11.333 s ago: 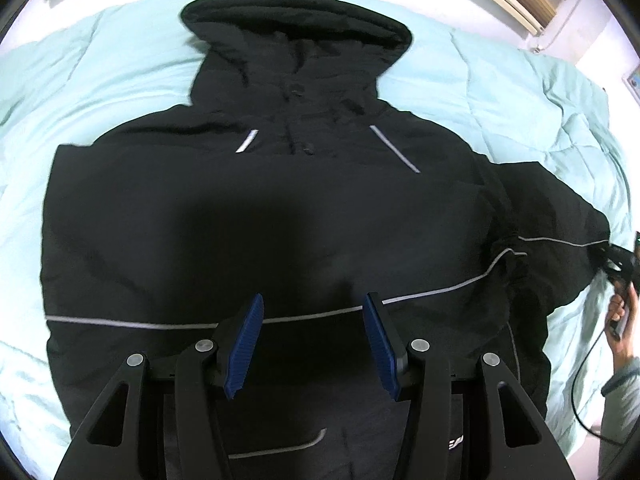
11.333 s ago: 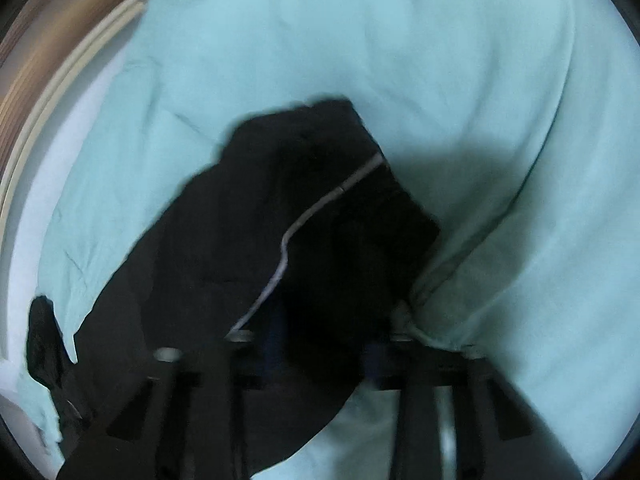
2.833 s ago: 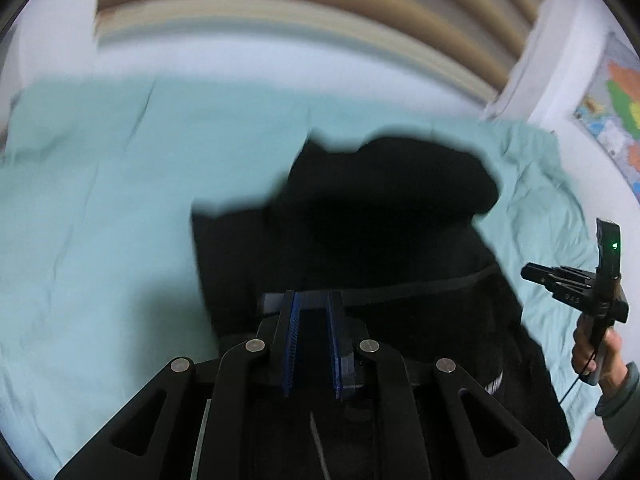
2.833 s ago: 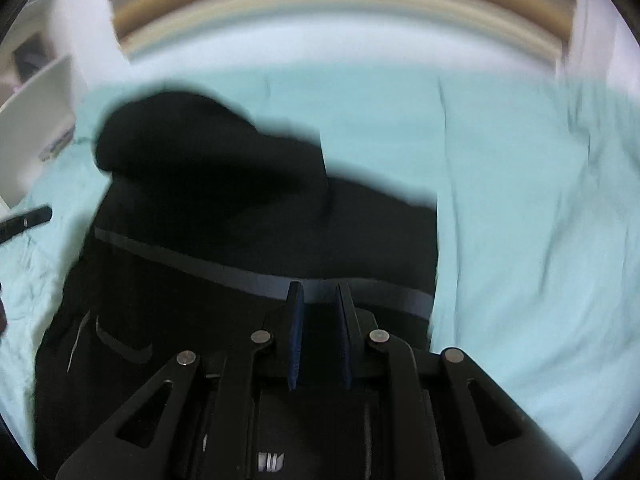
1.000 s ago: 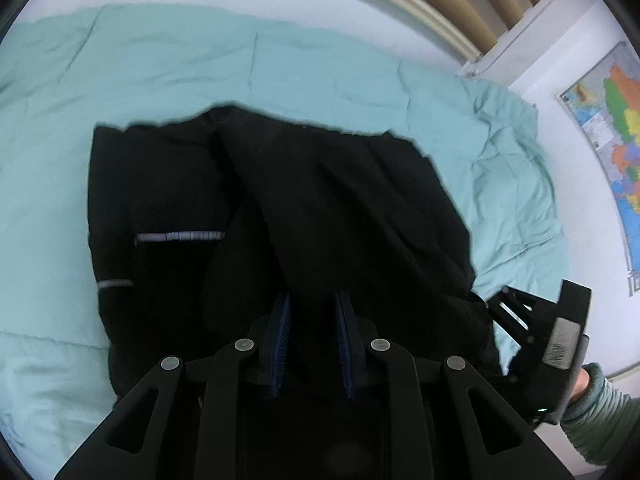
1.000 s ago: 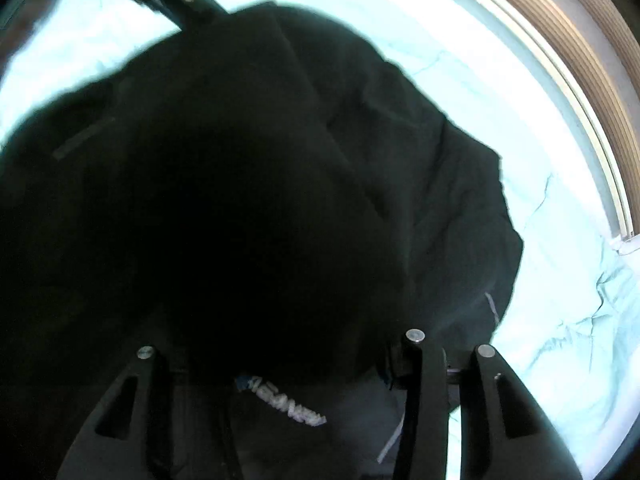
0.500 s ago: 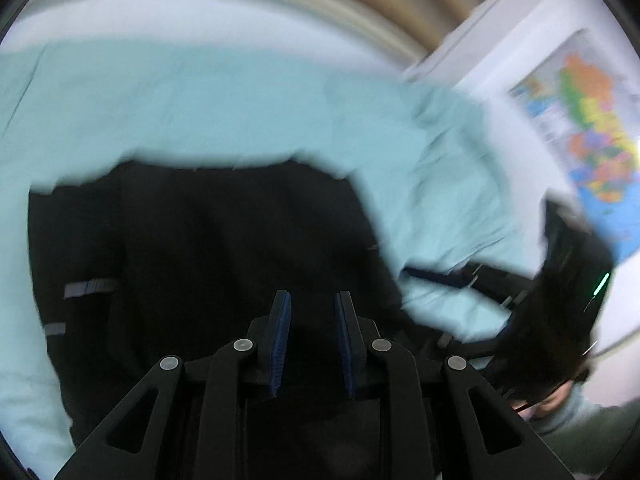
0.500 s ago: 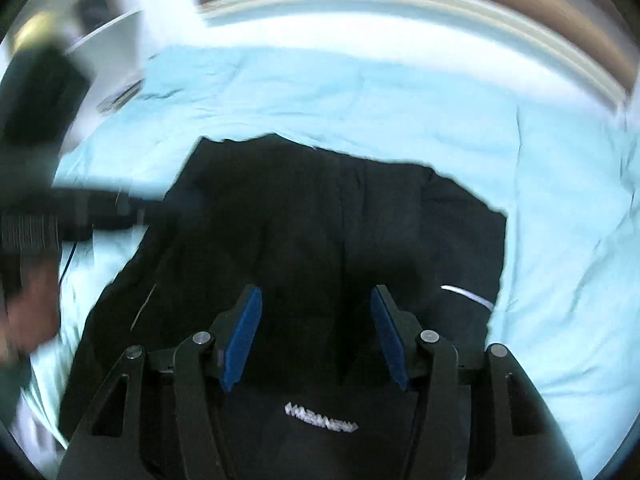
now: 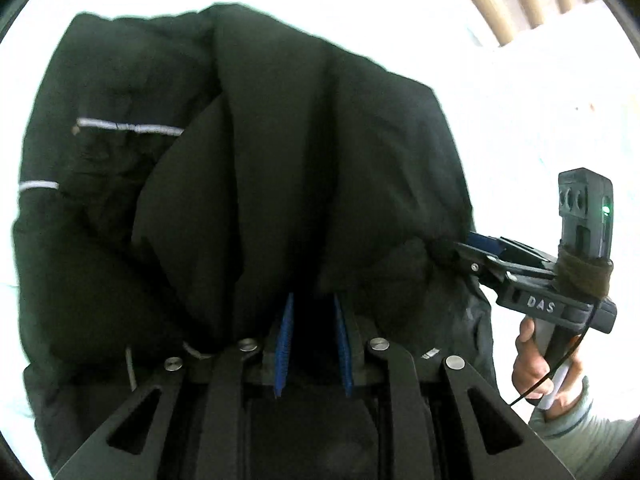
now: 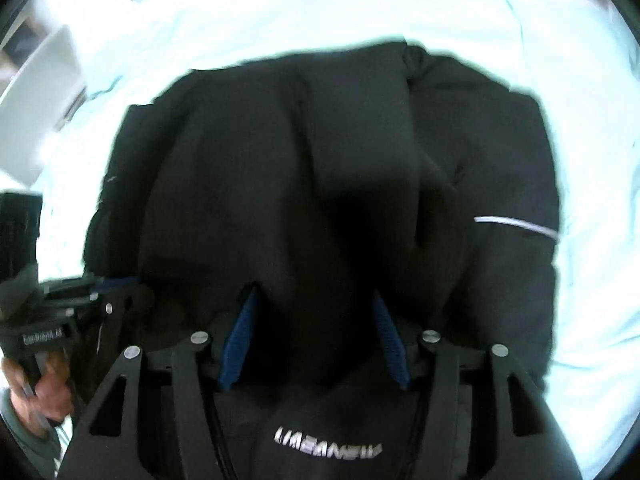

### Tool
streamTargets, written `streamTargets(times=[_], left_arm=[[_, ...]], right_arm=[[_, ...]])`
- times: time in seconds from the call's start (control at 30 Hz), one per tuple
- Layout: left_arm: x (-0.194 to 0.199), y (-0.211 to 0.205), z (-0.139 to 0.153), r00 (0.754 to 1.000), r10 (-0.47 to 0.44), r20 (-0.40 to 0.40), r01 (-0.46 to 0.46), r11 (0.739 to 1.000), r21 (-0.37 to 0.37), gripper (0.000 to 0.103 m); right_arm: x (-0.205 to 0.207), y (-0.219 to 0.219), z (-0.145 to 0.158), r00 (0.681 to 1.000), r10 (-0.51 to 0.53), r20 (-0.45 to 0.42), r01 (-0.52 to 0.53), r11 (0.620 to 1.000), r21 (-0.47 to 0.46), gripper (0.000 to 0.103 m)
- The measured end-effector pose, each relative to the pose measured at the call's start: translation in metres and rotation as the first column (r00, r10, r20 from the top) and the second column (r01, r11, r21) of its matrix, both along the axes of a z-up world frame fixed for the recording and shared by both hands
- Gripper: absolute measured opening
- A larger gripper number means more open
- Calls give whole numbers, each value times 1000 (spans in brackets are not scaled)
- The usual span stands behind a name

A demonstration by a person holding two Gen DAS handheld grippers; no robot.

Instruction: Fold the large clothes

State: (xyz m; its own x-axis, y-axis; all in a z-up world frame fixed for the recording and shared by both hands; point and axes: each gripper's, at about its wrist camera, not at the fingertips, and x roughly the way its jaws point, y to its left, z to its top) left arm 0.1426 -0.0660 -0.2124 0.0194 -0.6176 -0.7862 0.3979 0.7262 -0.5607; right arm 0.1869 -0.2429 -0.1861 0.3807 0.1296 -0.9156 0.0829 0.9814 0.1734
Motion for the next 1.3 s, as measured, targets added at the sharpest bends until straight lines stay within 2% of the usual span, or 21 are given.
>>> streamTargets(times=[0.1, 0.2, 0.27, 0.33, 0.37, 0.4, 0.47, 0.6, 0.73, 0.8, 0.87, 0.97, 1.13, 1.3], left_arm=[[-13, 7, 21, 999, -20, 26, 22, 998, -55, 22], [-23, 9, 27, 999, -23, 29, 26, 994, -108, 28], [-22, 5, 15, 1000, 5, 9, -4, 997, -71, 29], [-14, -3, -14, 999, 33, -36, -33, 999, 11, 28], [-11, -6, -31, 996, 47, -71, -44, 998, 44, 17], [-10, -8, -38, 994, 57, -95, -52, 997, 52, 14], [-12, -8, -29, 994, 61, -89, -57, 997, 43, 14], [-40, 8, 23, 999, 37, 14, -38, 999, 20, 16], [-67, 44, 61, 995, 63, 77, -63, 998, 5, 23], [-87, 74, 79, 990, 97, 102, -97, 995, -2, 31], [-106, 98, 94, 984, 130, 121, -130, 991, -4, 48], [-131, 140, 105, 975, 174, 135, -175, 985, -7, 54], [-157, 199, 92, 969, 232, 86, -234, 972, 17, 54], [-190, 235, 57, 954, 297, -35, -296, 955, 29, 54]], right_arm=[[-26, 20, 31, 996, 56, 66, -57, 998, 16, 62], [-39, 42, 32, 992, 100, 73, -101, 995, 6, 62], [-34, 55, 9, 995, 100, 9, -99, 994, -43, 62], [-27, 53, -20, 996, 63, -66, -65, 997, -33, 61], [-25, 49, -35, 995, 41, -94, -43, 999, -18, 61], [-23, 48, -42, 994, 30, -105, -30, 1000, -4, 61], [-22, 45, -43, 994, 10, -106, -9, 1000, 5, 61], [-41, 45, -9, 998, -6, -68, 7, 1000, 15, 61], [-83, 42, 32, 1000, -25, -17, 25, 1000, 3, 61], [-106, 39, 47, 999, -49, -6, 49, 999, 11, 61], [-134, 35, 58, 997, -81, 0, 81, 996, 26, 62], [-178, 26, 63, 992, -127, -4, 127, 992, 6, 62], [-245, 1, 55, 975, -218, -43, 219, 976, 6, 62], [-296, -36, 27, 945, -309, -103, 312, 950, 16, 63]])
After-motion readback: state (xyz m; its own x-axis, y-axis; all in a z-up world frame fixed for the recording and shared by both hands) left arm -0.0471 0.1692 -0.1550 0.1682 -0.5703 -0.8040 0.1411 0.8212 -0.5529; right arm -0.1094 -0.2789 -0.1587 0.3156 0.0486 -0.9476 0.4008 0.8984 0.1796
